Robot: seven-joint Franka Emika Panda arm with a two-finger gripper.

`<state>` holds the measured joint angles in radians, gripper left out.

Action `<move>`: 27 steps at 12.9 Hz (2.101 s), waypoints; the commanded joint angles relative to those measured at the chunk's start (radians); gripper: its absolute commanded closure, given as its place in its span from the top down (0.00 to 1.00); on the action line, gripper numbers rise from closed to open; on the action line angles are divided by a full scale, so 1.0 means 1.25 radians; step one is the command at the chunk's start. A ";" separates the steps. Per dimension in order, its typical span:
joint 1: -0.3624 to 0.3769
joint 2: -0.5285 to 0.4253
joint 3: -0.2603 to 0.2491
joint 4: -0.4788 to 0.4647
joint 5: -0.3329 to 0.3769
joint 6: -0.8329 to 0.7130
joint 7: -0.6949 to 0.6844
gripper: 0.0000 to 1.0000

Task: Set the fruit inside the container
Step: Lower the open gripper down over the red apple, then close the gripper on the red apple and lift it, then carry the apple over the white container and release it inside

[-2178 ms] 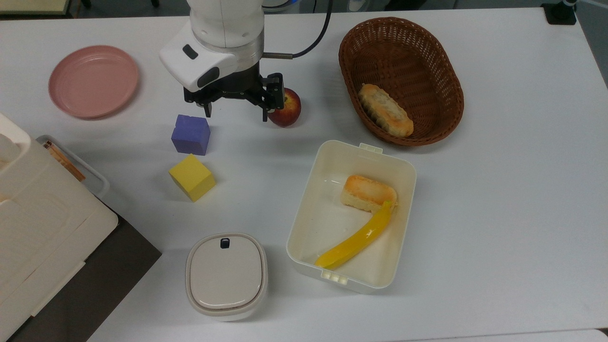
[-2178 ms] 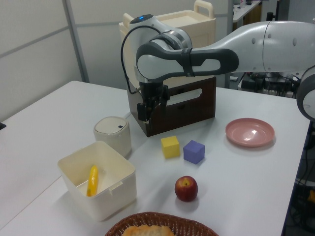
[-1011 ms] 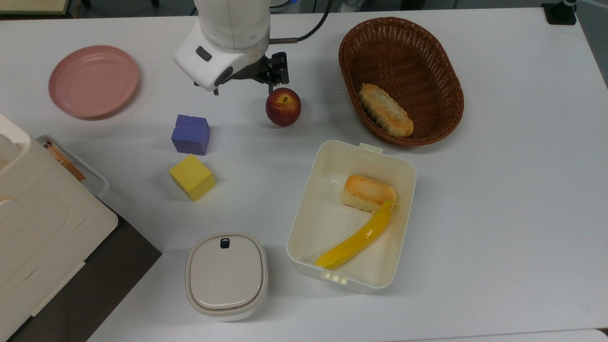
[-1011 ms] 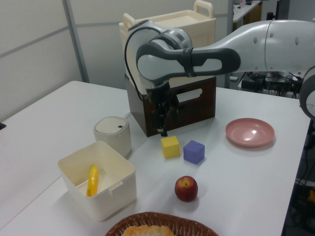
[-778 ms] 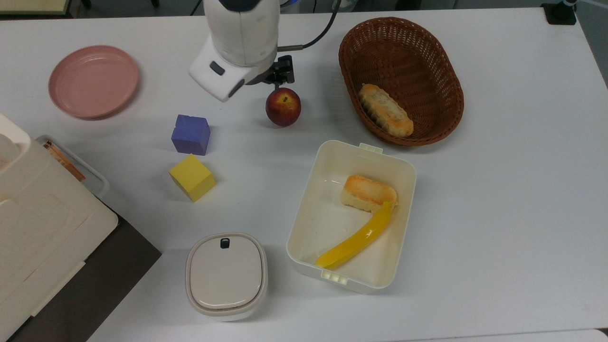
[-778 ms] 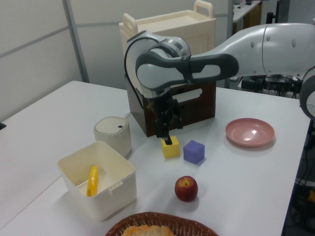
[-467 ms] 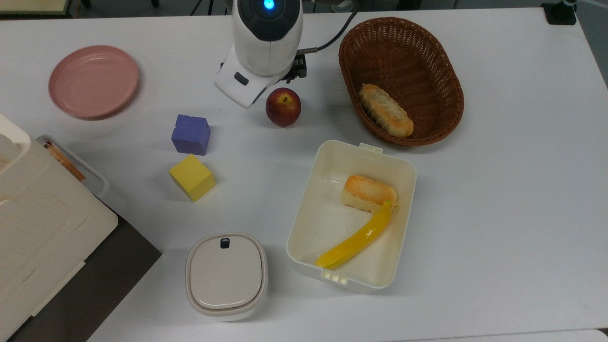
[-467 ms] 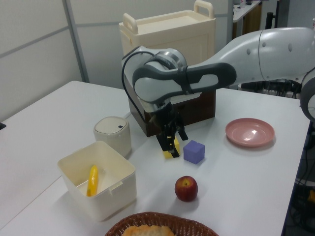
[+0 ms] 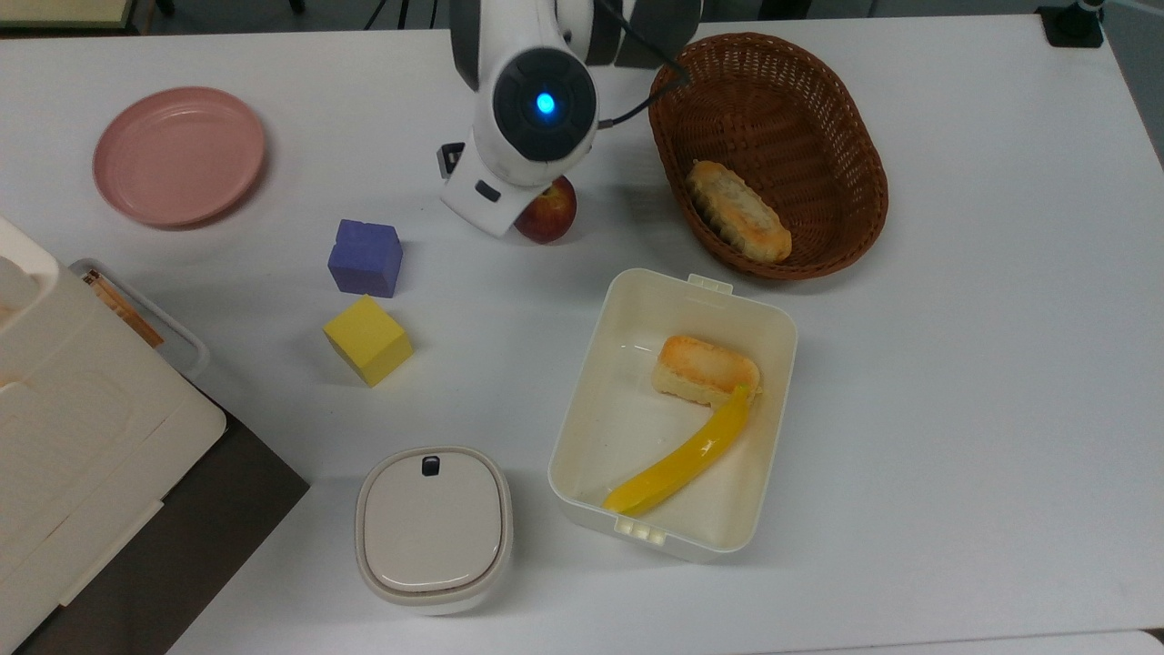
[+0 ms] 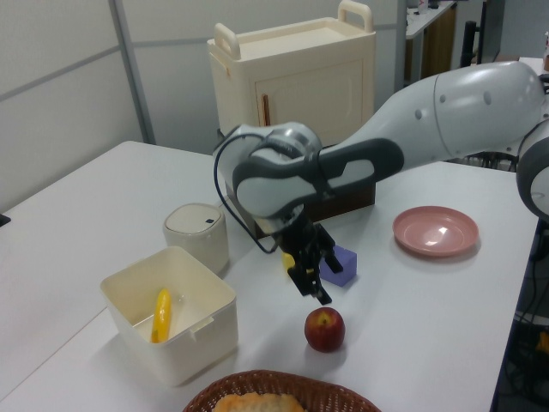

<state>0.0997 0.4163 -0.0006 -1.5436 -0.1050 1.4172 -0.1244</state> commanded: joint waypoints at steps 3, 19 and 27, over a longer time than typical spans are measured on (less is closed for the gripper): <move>0.039 0.044 -0.006 -0.021 -0.020 -0.006 -0.010 1.00; 0.028 0.013 -0.019 0.098 -0.019 0.054 0.043 0.00; 0.031 0.006 -0.002 0.198 0.057 0.286 0.355 0.02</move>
<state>0.1211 0.4319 -0.0124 -1.2958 -0.0608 1.6346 0.1388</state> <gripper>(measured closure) 0.207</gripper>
